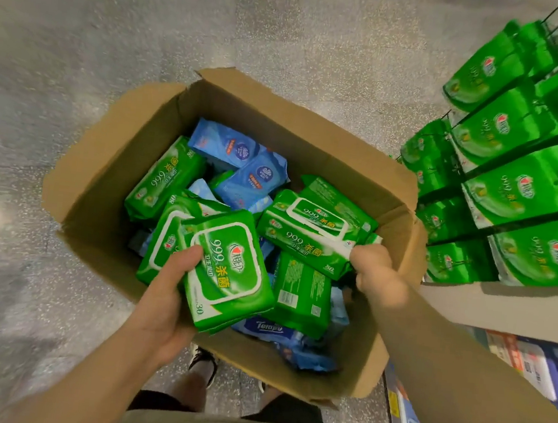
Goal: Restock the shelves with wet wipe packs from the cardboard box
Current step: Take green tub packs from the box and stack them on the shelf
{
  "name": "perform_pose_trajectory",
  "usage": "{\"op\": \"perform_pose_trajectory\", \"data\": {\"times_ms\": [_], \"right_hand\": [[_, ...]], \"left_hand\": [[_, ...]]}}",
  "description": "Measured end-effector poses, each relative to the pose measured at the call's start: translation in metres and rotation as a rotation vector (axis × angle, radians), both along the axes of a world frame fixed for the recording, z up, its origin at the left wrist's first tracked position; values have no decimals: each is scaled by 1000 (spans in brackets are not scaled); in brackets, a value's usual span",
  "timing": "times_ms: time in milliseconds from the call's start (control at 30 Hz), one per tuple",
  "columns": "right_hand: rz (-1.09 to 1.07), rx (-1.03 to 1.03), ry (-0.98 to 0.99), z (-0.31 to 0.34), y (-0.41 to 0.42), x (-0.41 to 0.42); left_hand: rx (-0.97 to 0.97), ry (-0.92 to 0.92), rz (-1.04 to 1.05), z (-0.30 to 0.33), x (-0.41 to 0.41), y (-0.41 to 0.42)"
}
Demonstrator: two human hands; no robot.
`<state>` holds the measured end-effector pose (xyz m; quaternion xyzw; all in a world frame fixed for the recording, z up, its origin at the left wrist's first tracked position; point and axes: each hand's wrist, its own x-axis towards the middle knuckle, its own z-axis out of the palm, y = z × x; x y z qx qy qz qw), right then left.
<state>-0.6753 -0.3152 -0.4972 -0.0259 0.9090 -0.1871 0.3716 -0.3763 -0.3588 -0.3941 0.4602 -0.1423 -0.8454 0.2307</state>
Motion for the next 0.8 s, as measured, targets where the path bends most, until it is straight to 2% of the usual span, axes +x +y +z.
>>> {"op": "perform_pose_trajectory", "data": {"times_ms": [133,200,300,400,433,500,567,600,667,800], "right_hand": [[-24,20,-80,0,0,-2],[-41,18,-43,3,2,2],[51,14,123,20,10,14],[59,-231,413,38,29,17],[38,-295,442,37,37,13],[-90,-449,331,61,43,22],[-363,-677,124,116,33,50],[-429,-748,18,137,32,61],[-447,-837,-111,168,37,79],[-469,-928,-209,212,52,107]], "left_hand": [[21,-3,42,-4,6,0],[2,-17,34,-4,6,-1],[2,-75,36,-2,5,-6],[-11,-84,-6,6,2,-14],[-30,-73,-29,9,1,-16],[-52,-88,-56,13,-3,-22],[-39,-110,-87,12,-6,-26],[-27,-119,-102,11,-8,-28],[-14,-151,-135,9,-10,-31],[-37,-168,-244,14,-16,-36]]}}
